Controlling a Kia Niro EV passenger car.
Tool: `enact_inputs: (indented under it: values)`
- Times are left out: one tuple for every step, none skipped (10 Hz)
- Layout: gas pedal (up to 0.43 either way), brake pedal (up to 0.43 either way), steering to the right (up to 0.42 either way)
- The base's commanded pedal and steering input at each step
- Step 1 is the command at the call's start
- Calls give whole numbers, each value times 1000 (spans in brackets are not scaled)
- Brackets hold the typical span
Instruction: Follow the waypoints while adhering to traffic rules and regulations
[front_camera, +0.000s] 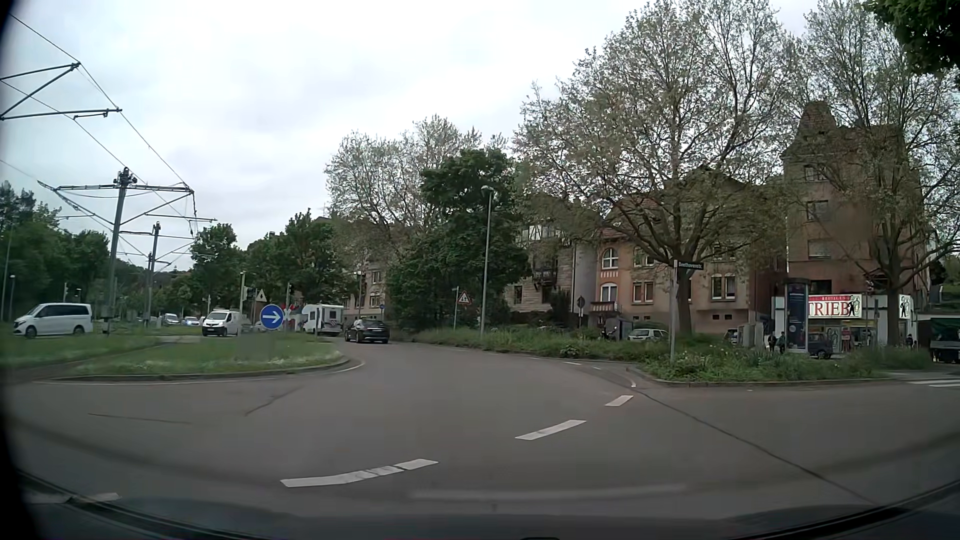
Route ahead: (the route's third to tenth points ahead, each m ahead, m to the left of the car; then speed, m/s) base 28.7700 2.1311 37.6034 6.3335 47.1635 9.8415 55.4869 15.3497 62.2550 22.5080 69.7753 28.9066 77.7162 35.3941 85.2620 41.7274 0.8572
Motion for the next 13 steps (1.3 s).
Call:
enact_inputs:
  values:
    - [0, 226, -34]
    - [0, 207, -34]
    - [0, 201, -34]
    - [0, 201, -34]
    - [0, 207, -34]
    - [0, 220, -34]
    - [0, 226, -34]
    - [0, 232, -34]
    - [0, 250, -34]
    - [0, 268, -34]
    - [0, 268, -34]
    - [0, 274, -34]
    - [0, 274, -34]
